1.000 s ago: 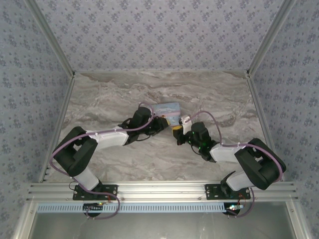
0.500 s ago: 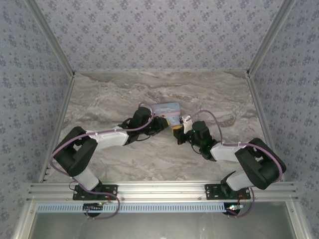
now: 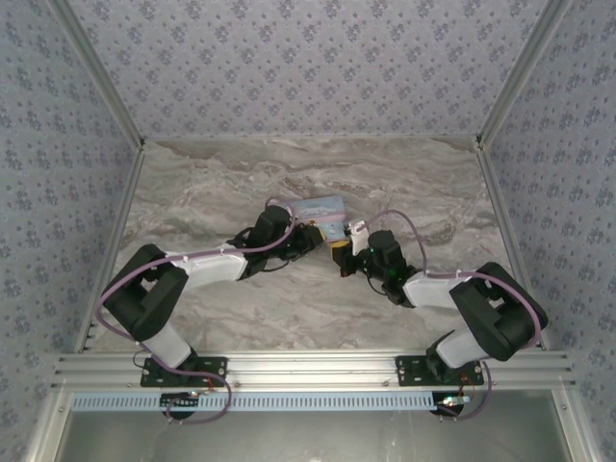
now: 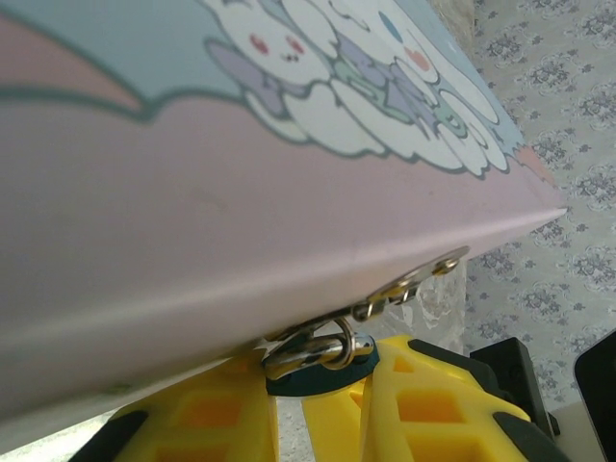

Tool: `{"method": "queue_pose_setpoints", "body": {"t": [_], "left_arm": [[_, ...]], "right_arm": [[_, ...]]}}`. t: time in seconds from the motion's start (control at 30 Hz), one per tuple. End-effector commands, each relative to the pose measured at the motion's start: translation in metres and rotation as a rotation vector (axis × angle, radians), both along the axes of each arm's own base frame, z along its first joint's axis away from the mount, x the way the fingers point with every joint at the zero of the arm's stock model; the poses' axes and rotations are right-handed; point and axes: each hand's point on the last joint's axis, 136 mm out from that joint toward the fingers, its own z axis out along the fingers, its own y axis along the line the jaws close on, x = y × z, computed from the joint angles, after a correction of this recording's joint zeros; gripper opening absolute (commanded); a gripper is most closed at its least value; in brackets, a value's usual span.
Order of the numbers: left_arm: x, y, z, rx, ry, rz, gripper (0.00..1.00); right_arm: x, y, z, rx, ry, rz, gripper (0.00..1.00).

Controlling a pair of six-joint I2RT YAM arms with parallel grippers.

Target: Unlock a padlock with a key

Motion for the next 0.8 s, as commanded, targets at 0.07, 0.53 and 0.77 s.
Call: {"method": "queue_pose_setpoints", "body": {"t": [0.07, 0.53, 0.77], "left_arm": [[-0.019, -0.024, 0.025, -0.055, -0.041, -0.140, 0.21], [-0.020, -0.023, 0.024, -0.042, -0.041, -0.149, 0.21], [-0.021, -0.022, 0.016, -0.028, -0.031, -0.151, 0.21]], "right_arm": [[0.008, 0.026, 0.056, 0.160, -0.112, 0.094, 0.00], [0.008, 0.033, 0.052, 0.104, -0.124, 0.101, 0.00], [0.004, 0.037, 0.070, 0.166, -0.137, 0.132, 0.00]]}}
